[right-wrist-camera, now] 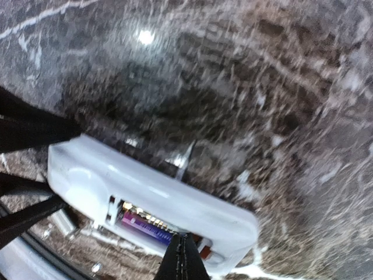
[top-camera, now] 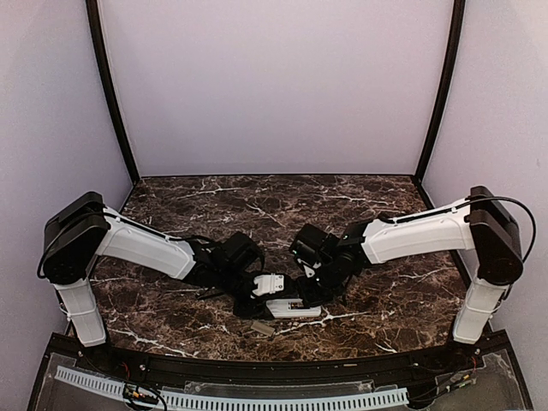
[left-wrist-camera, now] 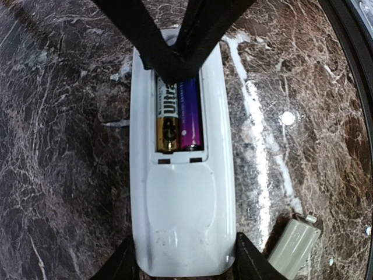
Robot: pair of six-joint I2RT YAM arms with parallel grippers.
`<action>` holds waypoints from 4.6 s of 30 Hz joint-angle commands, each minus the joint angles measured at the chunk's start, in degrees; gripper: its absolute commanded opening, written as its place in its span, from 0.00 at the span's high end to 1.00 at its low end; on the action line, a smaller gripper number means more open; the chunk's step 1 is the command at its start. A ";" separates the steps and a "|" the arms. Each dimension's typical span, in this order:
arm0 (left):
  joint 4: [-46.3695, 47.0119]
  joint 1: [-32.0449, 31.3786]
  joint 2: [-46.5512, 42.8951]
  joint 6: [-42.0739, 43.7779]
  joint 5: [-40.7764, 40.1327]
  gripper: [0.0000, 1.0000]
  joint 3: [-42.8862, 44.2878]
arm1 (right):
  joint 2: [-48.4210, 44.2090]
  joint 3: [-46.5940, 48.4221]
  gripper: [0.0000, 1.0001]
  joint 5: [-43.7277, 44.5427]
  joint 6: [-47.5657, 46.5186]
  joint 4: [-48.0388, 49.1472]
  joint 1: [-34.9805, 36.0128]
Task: Load the batteries into the remote control
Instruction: Press the battery in the battery compartment, then pick up the battery cover at the center of the board, then pass from the right arm to the left
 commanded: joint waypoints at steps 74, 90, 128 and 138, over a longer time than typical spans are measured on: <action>0.28 8.00 -33.97 -17.88 -12.12 0.11 -7.79 | -1.74 -8.52 0.35 0.04 -27.19 24.57 14.54; 1.05 8.21 -34.41 -16.03 -11.28 0.11 -9.00 | 6.92 -2.36 0.59 7.21 -31.19 17.51 17.11; -8.81 10.32 -35.89 -23.09 19.96 0.19 -0.57 | -26.57 -9.21 0.83 17.40 -62.43 20.36 12.86; -1.33 10.45 -29.33 -41.26 23.23 0.21 3.60 | -26.55 -6.56 0.83 17.94 -69.64 22.77 10.47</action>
